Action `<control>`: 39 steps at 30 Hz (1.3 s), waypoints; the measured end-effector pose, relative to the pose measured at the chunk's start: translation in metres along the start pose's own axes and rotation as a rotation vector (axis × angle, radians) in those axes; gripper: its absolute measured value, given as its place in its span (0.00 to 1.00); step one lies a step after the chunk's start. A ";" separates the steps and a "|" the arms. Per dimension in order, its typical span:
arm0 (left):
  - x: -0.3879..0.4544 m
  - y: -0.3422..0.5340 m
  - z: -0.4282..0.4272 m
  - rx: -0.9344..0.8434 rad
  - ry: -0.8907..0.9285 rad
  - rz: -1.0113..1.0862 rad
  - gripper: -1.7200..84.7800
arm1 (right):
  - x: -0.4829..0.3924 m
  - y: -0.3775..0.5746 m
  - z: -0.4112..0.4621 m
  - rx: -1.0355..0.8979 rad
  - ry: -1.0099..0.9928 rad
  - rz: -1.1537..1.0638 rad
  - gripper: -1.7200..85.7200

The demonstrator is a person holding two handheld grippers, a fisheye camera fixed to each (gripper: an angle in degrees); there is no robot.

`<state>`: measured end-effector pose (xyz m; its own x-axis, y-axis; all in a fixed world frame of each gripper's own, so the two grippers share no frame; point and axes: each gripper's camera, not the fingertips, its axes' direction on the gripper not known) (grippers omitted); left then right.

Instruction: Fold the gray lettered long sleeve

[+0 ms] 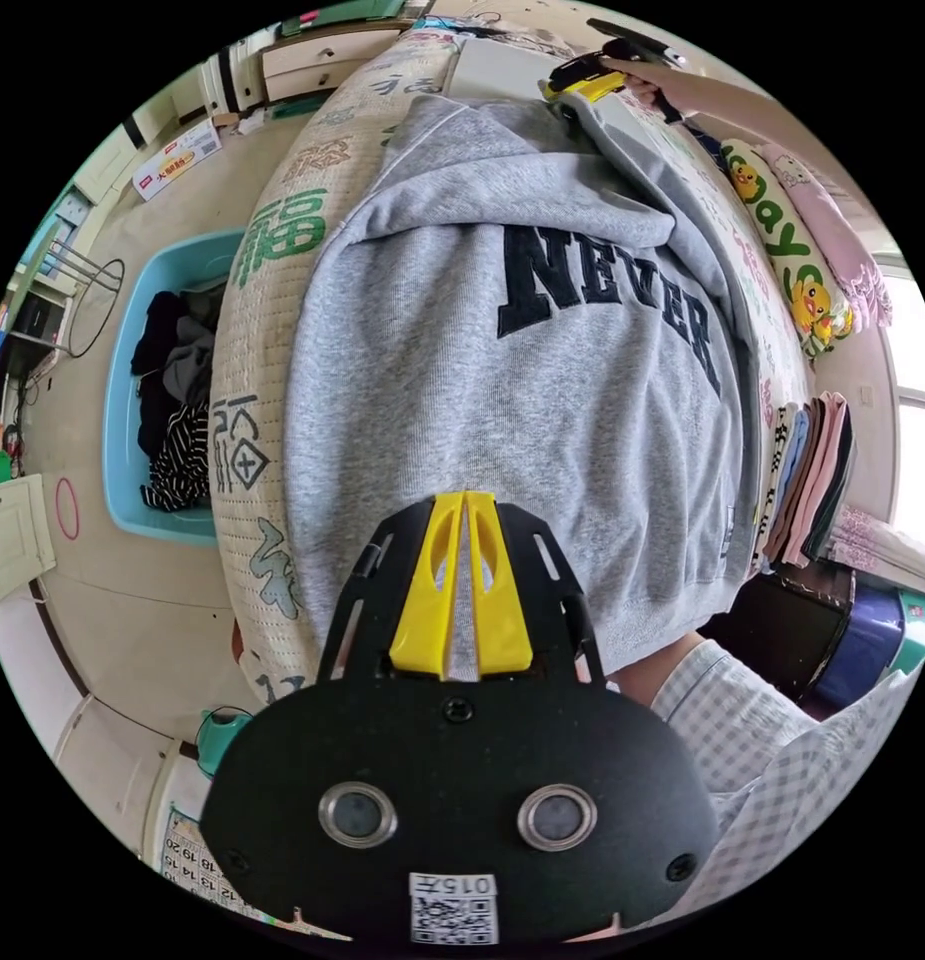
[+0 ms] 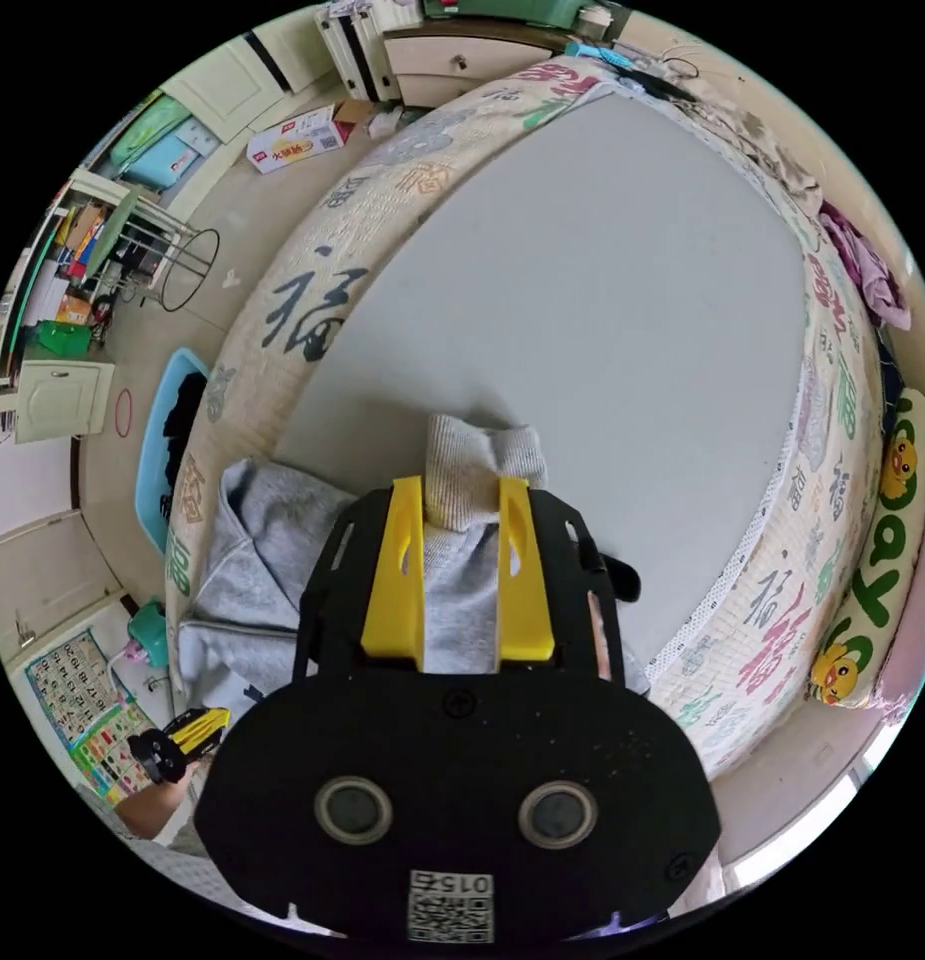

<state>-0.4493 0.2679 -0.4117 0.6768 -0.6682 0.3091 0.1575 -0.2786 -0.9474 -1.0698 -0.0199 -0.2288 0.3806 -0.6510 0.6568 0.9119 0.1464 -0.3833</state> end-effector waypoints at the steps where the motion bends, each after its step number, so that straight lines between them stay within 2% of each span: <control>1: 0.001 -0.003 -0.002 -0.011 -0.002 0.012 0.01 | 0.014 0.018 -0.002 0.038 -0.008 0.017 0.09; 5: 0.006 -0.017 -0.014 -0.079 -0.034 0.024 0.02 | 0.073 0.115 -0.034 0.233 -0.128 0.086 0.06; 6: 0.008 -0.019 -0.020 -0.067 -0.035 0.028 0.02 | 0.095 0.165 -0.048 0.308 -0.155 0.110 0.06; 8: 0.022 -0.033 -0.057 0.079 -0.009 0.048 0.03 | 0.127 0.252 -0.067 0.398 -0.160 0.163 0.05; 10: 0.042 -0.052 -0.086 0.204 -0.021 0.112 0.05 | 0.169 0.381 -0.083 0.470 -0.140 0.268 0.05; 14: 0.099 -0.130 -0.110 0.332 0.043 0.252 0.12 | 0.223 0.573 -0.080 0.503 -0.131 0.526 0.04; 16: 0.124 -0.169 -0.108 0.337 0.114 0.270 0.14 | 0.243 0.684 -0.061 0.488 -0.119 0.697 0.04; 19: 0.169 -0.224 -0.093 0.313 0.182 0.273 0.15 | 0.250 0.783 -0.030 0.452 -0.041 0.809 0.04; 24: 0.229 -0.276 -0.056 0.245 0.084 0.259 0.17 | 0.275 0.886 0.017 0.432 0.009 0.948 0.04; 26: 0.244 -0.290 -0.037 0.198 -0.020 0.239 0.16 | 0.292 0.918 0.033 0.445 -0.003 1.025 0.05; 29: 0.250 -0.291 -0.033 0.241 -0.171 0.219 0.13 | 0.311 0.961 0.059 0.479 -0.081 1.103 0.05; 31: 0.250 -0.288 -0.035 0.253 -0.197 0.225 0.10 | 0.317 0.988 0.080 0.484 -0.122 1.156 0.05; 34: 0.238 -0.279 -0.053 0.293 -0.098 0.229 0.04 | 0.325 1.022 0.106 0.544 -0.260 1.256 0.05; 37: 0.203 -0.251 -0.098 0.424 0.055 0.215 0.03 | 0.342 1.050 0.130 0.612 -0.428 1.402 0.05; 39: 0.166 -0.224 -0.138 0.517 0.094 0.176 0.02 | 0.351 1.058 0.142 0.644 -0.498 1.470 0.05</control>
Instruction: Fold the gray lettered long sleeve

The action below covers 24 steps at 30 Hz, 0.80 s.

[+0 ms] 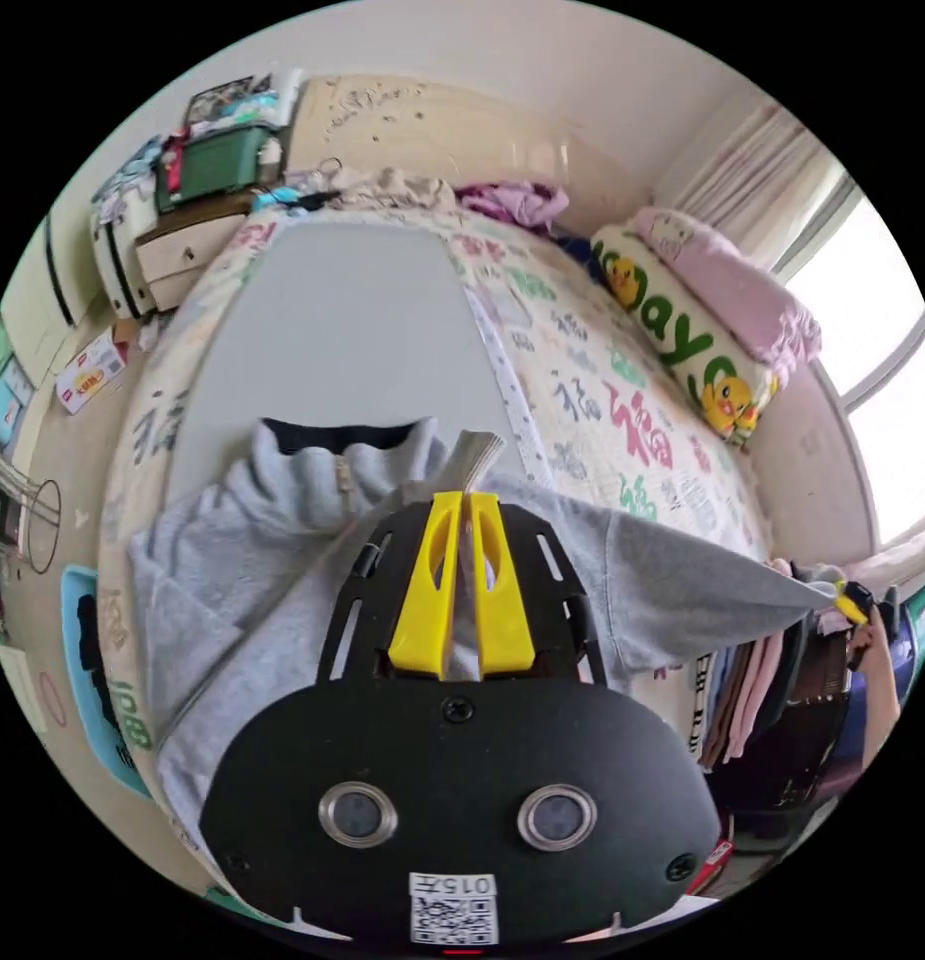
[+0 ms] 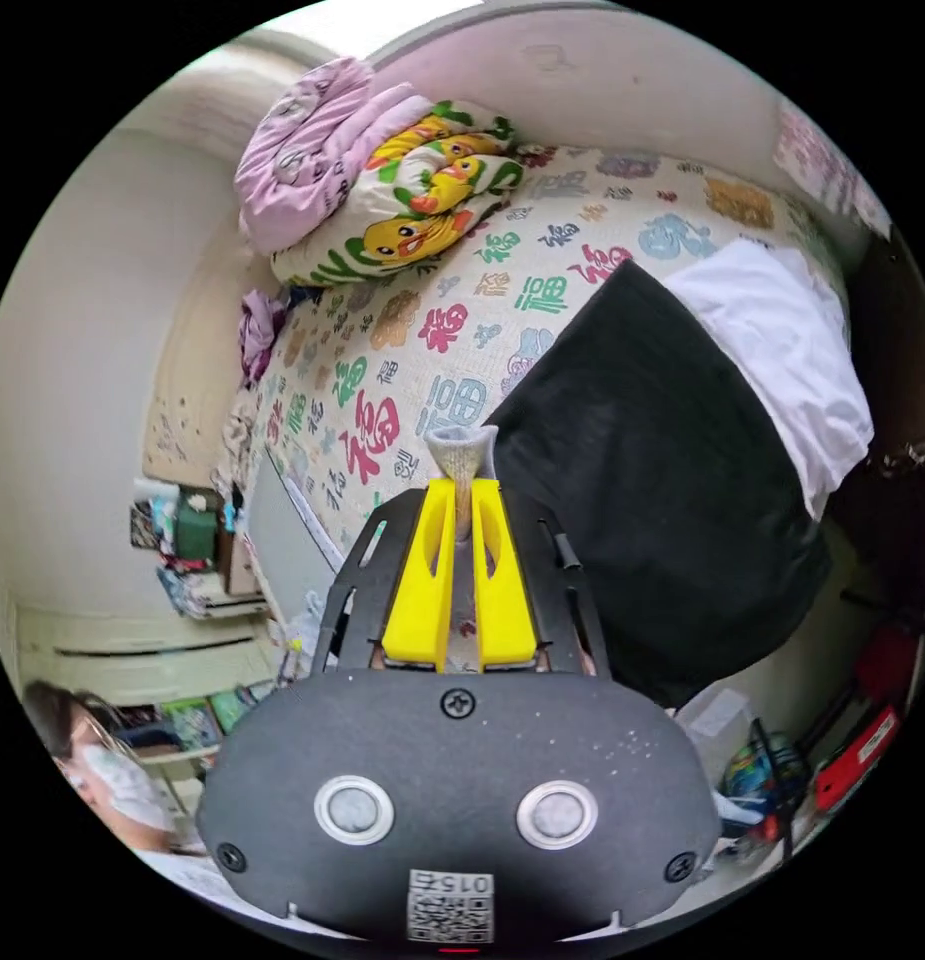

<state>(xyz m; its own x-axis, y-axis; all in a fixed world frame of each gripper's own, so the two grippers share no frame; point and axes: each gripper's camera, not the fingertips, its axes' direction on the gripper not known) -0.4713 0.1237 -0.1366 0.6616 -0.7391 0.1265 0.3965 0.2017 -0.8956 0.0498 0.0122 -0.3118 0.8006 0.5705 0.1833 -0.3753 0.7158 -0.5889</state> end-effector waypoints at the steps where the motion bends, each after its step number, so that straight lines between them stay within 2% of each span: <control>1: -0.027 0.010 -0.042 0.075 -0.018 -0.049 0.02 | 0.000 -0.004 0.005 0.005 0.013 0.006 0.05; 3: -0.078 0.031 -0.108 0.182 -0.080 -0.168 0.02 | -0.006 -0.007 0.015 0.016 0.065 -0.006 0.06; 6: -0.175 0.087 -0.202 0.294 -0.291 -0.431 0.02 | -0.014 -0.011 0.032 0.044 0.114 0.020 0.07; 8: -0.253 0.141 -0.244 0.222 -0.527 -0.652 0.02 | -0.018 -0.012 0.035 0.077 0.159 0.037 0.08; 10: -0.300 0.182 -0.265 0.091 -0.669 -0.842 0.02 | -0.027 -0.009 0.033 0.100 0.210 0.041 0.09; 12: -0.318 0.212 -0.287 0.096 -0.747 -0.946 0.02 | -0.041 0.000 0.027 0.144 0.257 0.047 0.08; 14: -0.324 0.227 -0.293 0.154 -0.631 -0.892 0.02 | -0.063 0.012 0.019 0.211 0.303 0.036 0.07; 17: -0.323 0.211 -0.268 0.075 -0.494 -0.759 0.02 | -0.119 0.031 0.030 0.227 0.357 -0.082 0.07; 20: -0.311 0.164 -0.223 0.013 -0.341 -0.561 0.03 | -0.216 0.062 0.095 0.069 0.359 -0.408 0.08; 22: -0.298 0.128 -0.189 -0.029 -0.255 -0.421 0.03 | -0.304 0.102 0.181 -0.143 0.336 -0.682 0.09; 24: -0.282 0.092 -0.153 -0.069 -0.187 -0.292 0.03 | -0.365 0.140 0.247 -0.269 0.285 -0.836 0.09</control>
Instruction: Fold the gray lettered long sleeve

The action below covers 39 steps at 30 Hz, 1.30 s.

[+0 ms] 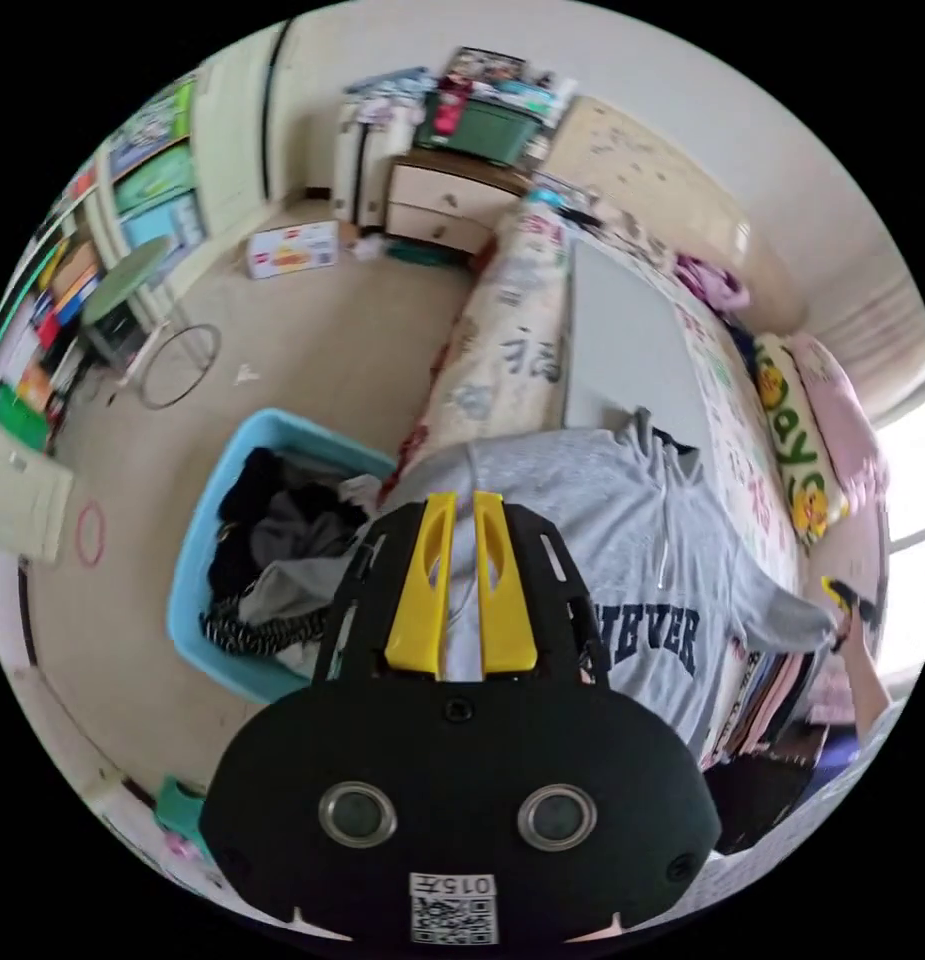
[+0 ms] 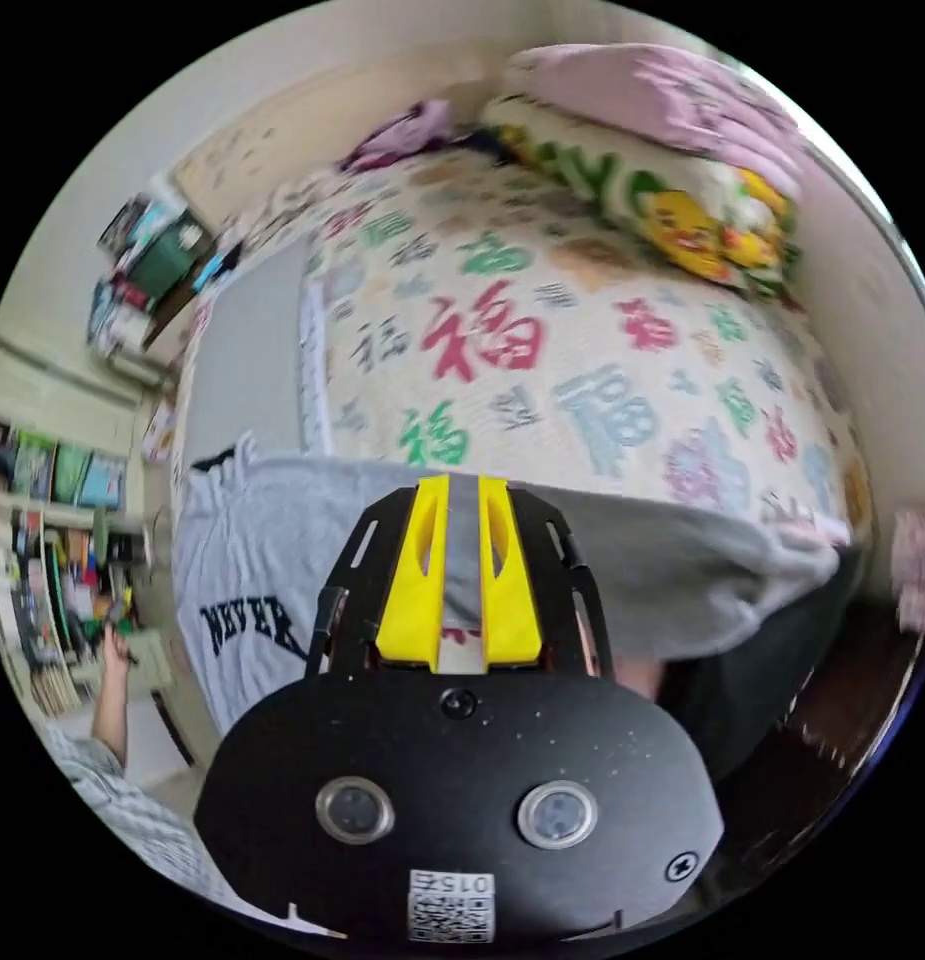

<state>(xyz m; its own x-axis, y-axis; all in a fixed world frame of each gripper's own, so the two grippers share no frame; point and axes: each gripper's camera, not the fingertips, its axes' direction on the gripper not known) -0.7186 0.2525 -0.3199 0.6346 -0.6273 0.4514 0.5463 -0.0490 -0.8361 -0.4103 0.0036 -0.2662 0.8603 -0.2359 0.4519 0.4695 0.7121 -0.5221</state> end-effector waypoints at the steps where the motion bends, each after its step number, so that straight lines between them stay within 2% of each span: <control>1: 0.022 -0.018 0.020 -0.022 0.028 0.076 0.03 | -0.051 -0.025 0.030 -0.040 -0.049 -0.097 0.09; 6: 0.099 -0.071 0.090 -0.101 0.095 0.277 0.02 | -0.237 -0.107 0.138 -0.175 -0.062 -0.340 0.08; 10: 0.126 -0.089 0.133 -0.162 -0.007 0.327 0.01 | -0.334 -0.149 0.193 -0.271 0.060 -0.381 0.07; 16: 0.116 -0.091 0.157 -0.162 -0.003 0.274 0.01 | -0.385 -0.178 0.207 -0.289 0.175 -0.391 0.02; 21: 0.138 -0.092 0.168 -0.136 -0.178 0.401 0.01 | -0.425 -0.192 0.204 -0.274 0.245 -0.421 0.01; 26: 0.131 -0.084 0.163 -0.142 -0.220 0.349 0.01 | -0.432 -0.192 0.183 -0.284 0.168 -0.357 0.02; 29: 0.111 -0.046 0.118 -0.023 -0.055 0.341 0.01 | -0.419 -0.142 0.125 -0.196 -0.008 -0.403 0.05; 31: 0.091 -0.009 0.090 -0.018 0.042 0.311 0.02 | -0.393 -0.073 0.082 -0.200 -0.114 -0.412 0.07; 33: 0.066 0.039 0.065 -0.053 0.106 0.255 0.03 | -0.367 -0.011 0.063 -0.250 -0.121 -0.372 0.08; 36: 0.023 0.131 0.035 -0.161 0.076 0.157 0.09 | -0.319 0.102 0.053 -0.402 -0.100 -0.262 0.12; 39: -0.023 0.224 0.022 -0.341 -0.042 -0.005 0.15 | -0.276 0.204 0.058 -0.550 -0.090 -0.090 0.14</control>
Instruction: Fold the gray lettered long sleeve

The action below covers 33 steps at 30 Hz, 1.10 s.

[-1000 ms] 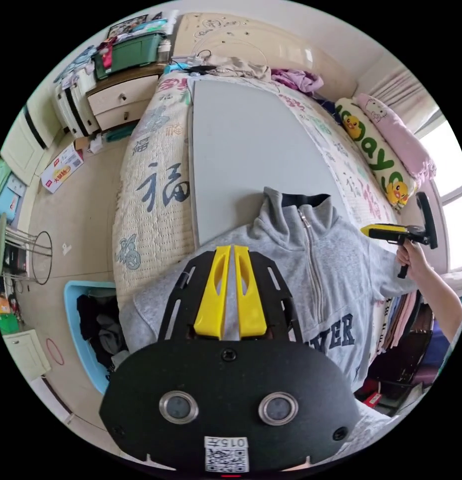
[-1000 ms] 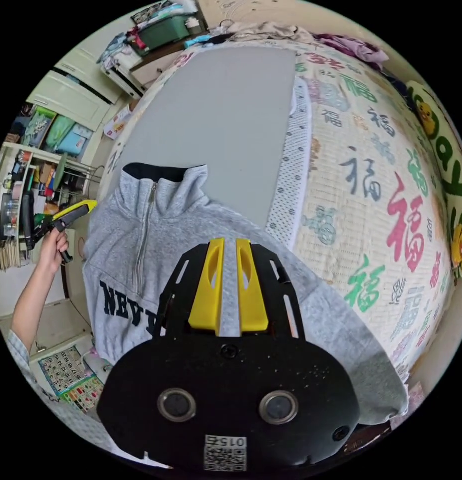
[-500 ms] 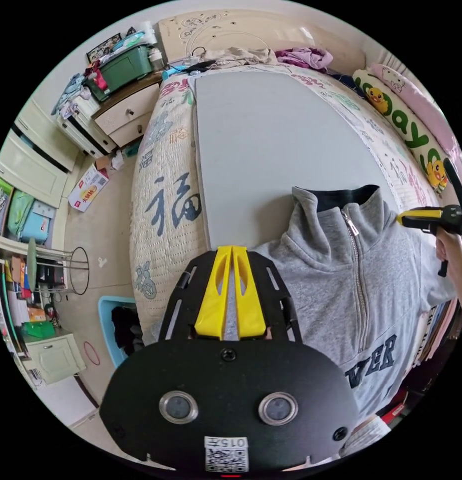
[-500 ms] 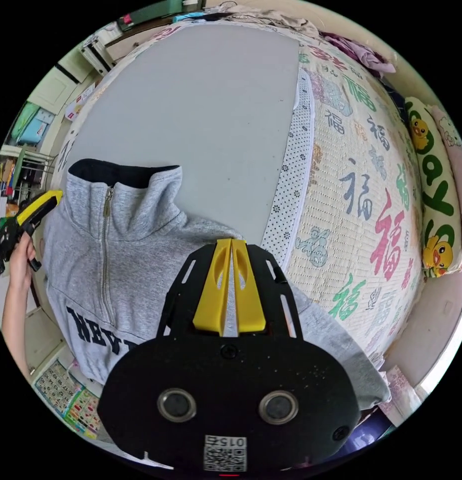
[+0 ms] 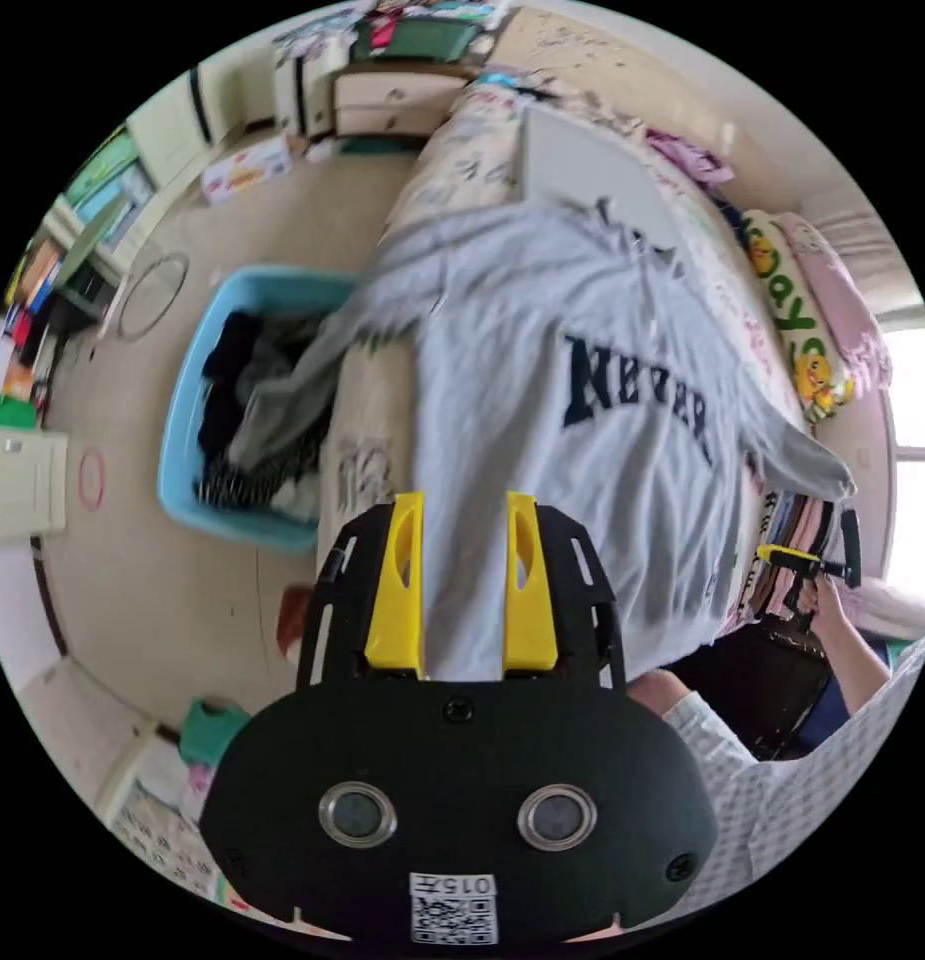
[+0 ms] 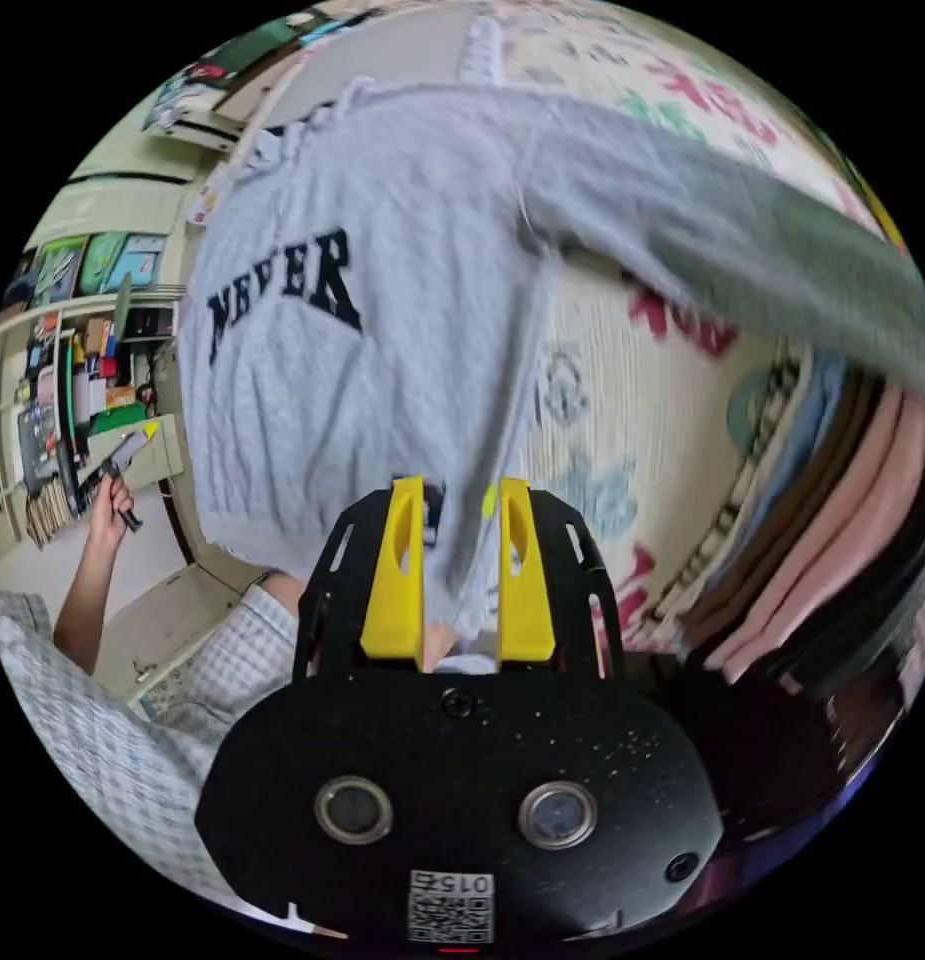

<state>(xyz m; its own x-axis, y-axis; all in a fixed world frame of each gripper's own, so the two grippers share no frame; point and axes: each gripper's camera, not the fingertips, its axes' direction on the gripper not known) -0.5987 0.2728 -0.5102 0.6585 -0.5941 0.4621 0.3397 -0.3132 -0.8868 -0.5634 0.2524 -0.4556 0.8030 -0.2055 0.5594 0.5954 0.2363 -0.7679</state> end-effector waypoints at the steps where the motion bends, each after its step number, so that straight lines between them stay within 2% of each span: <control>1: -0.018 0.032 0.010 -0.056 -0.012 -0.087 0.15 | 0.010 0.026 0.019 -0.032 -0.032 0.061 0.15; 4: -0.052 0.083 0.034 -0.120 0.057 -0.261 0.16 | 0.022 0.058 0.059 -0.113 -0.119 0.150 0.16; 7: -0.059 0.097 0.060 -0.143 0.138 -0.300 0.15 | 0.014 0.061 0.084 -0.160 -0.144 0.152 0.16; 9: -0.053 0.097 0.072 -0.157 0.152 -0.271 0.14 | 0.008 0.061 0.090 -0.171 -0.144 0.151 0.13; 11: -0.045 0.094 0.079 -0.198 0.075 -0.219 0.09 | 0.003 0.063 0.089 -0.188 -0.129 0.148 0.09; 13: -0.042 0.094 0.078 -0.210 0.100 -0.184 0.06 | -0.007 0.071 0.077 -0.188 -0.051 0.102 0.06; 16: -0.035 0.098 0.069 -0.210 0.036 -0.123 0.04 | -0.014 0.088 0.060 -0.200 0.056 0.049 0.05; 23: -0.022 0.123 0.089 -0.253 -0.018 -0.086 0.04 | 0.006 0.118 0.070 -0.230 0.088 0.116 0.04; 29: 0.008 0.134 0.115 -0.253 -0.093 -0.047 0.04 | -0.015 0.124 0.110 -0.257 0.303 0.081 0.05; 33: 0.022 0.143 0.119 -0.250 -0.098 -0.011 0.07 | 0.008 0.148 0.108 -0.223 0.255 0.156 0.07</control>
<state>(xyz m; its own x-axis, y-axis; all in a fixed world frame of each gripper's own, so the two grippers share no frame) -0.4560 0.3034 -0.6271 0.7219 -0.5188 0.4578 0.1788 -0.4993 -0.8478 -0.4655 0.3880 -0.5312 0.8346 -0.4203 0.3561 0.4234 0.0761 -0.9027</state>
